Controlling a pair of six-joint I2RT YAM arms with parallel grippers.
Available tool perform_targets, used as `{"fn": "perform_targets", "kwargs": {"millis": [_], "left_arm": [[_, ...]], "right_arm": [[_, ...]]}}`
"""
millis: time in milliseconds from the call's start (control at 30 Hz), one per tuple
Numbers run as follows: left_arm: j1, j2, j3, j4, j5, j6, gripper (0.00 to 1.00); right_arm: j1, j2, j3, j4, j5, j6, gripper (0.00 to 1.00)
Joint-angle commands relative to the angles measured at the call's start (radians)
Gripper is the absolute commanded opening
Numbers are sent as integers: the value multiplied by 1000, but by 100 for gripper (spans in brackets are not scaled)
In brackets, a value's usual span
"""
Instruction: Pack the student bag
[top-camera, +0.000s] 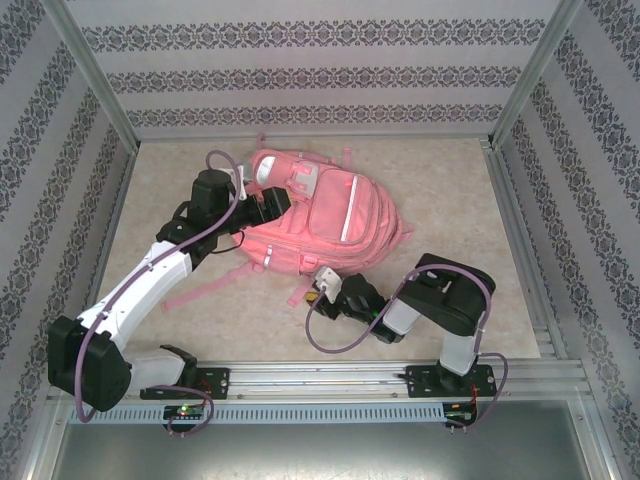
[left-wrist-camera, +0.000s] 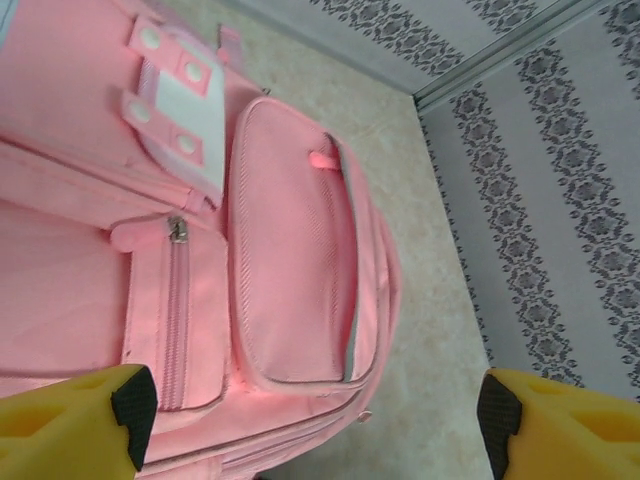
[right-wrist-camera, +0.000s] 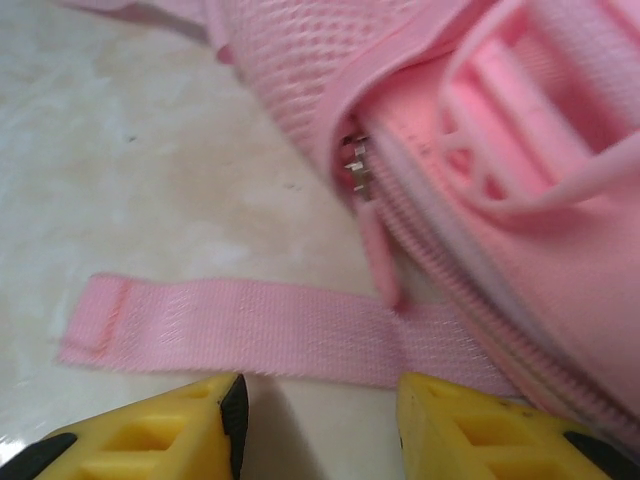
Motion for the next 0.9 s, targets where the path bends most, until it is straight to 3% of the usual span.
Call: {"fn": "perform_targets", "kwargs": {"millis": [0,333,600,867], "left_arm": [[12,-19,-25,106,-11,20,83],[31,7,-62,193,62,-47,81],[41,14,-79,232,86,-72,80],[47,24,-88,245,90,-83,80]], "right_arm": [[-10,37,-6,188,25,15,45],[-5,96,-20,246,44,10,50],[16,97,49,247,127,4,53],[18,121,80,246,129,-10,52]]}}
